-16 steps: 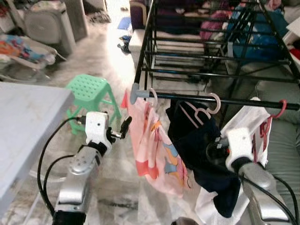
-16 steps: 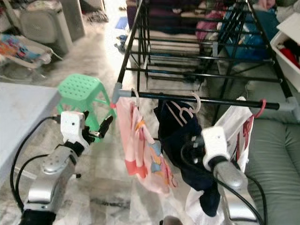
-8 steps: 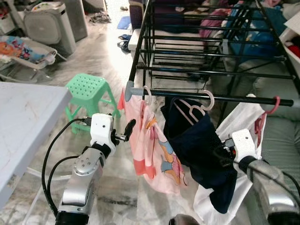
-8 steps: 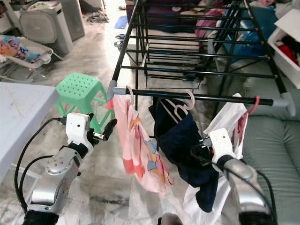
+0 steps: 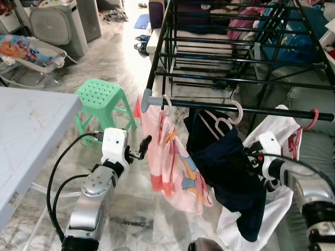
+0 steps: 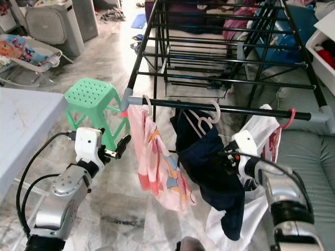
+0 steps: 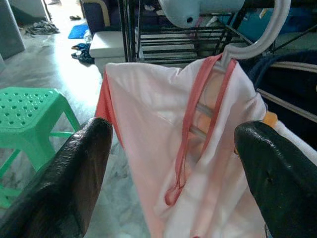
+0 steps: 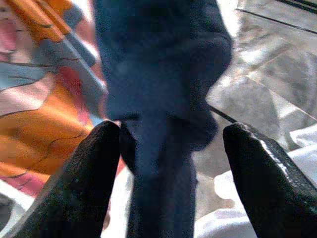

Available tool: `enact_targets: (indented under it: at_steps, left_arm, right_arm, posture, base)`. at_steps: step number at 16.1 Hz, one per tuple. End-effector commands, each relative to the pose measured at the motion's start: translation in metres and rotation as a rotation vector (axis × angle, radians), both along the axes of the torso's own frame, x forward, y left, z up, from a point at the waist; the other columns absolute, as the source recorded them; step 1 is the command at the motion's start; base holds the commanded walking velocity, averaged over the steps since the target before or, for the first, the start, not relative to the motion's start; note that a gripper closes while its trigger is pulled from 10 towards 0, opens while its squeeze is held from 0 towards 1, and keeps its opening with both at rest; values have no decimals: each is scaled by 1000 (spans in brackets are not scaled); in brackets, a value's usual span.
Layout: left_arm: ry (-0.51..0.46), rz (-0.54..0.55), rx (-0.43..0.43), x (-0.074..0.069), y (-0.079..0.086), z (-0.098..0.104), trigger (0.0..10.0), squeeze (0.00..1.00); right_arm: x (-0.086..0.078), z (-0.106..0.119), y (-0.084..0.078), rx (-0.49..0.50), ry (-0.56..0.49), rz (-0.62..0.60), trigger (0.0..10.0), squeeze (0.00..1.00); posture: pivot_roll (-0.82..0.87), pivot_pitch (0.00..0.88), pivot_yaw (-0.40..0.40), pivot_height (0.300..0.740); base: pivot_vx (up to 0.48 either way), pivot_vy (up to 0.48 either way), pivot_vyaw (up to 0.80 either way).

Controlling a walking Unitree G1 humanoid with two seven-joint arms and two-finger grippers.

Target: Hang hanger

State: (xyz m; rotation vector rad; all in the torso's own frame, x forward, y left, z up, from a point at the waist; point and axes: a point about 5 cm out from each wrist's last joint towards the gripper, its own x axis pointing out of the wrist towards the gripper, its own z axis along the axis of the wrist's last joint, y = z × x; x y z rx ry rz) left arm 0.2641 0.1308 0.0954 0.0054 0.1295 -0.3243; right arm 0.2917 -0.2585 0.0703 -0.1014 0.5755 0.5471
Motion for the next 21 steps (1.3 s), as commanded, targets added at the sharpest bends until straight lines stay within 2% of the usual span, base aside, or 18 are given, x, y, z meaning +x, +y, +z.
enact_targets:
  at_steps: [1, 6, 9, 13, 16, 18, 20, 21]
  left_arm:
    - [3, 7, 21, 0, 1, 1, 10000, 0]
    - [8, 3, 25, 1, 1, 0, 10000, 0]
    - [11, 4, 28, 2, 0, 0, 10000, 0]
    - [7, 1, 44, 4, 3, 1, 10000, 0]
    - [-1, -1, 66, 8, 7, 3, 10000, 0]
    - [1, 6, 69, 9, 9, 1, 10000, 0]
    - [8, 6, 68, 8, 8, -3, 10000, 0]
    - [-5, -6, 64, 11, 2, -1, 10000, 0]
  right_arm:
    - [3, 4, 2, -5, 17, 62, 0, 0]
    - [6, 4, 4, -47, 24, 112, 0, 0]
    - [3, -2, 0, -109, 44, 127, 0, 0]
    - [6, 0, -1, -140, 40, 110, 0, 0]
    - [10, -1, 12, -131, -25, 109, 0, 0]
    - [10, -1, 20, -92, -62, 89, 0, 0]
    - [9, -6, 30, -64, -99, 46, 0, 0]
    - [9, -6, 35, -60, -146, -13, 0, 0]
  posture:
    - [-19, 29, 9, 740]
    - [-25, 28, 10, 740]
    - [-27, 32, 8, 740]
    - [-28, 41, 6, 740]
    - [-14, 22, 20, 740]
    - [-15, 0, 31, 740]
    - [-19, 0, 32, 740]
    - [-18, 0, 29, 740]
  base:
    - [0, 0, 0]
    - [0, 0, 0]
    - [0, 0, 0]
    - [0, 0, 0]
    - [0, 0, 0]
    - [0, 0, 0]
    - [0, 0, 0]
    - [0, 0, 0]
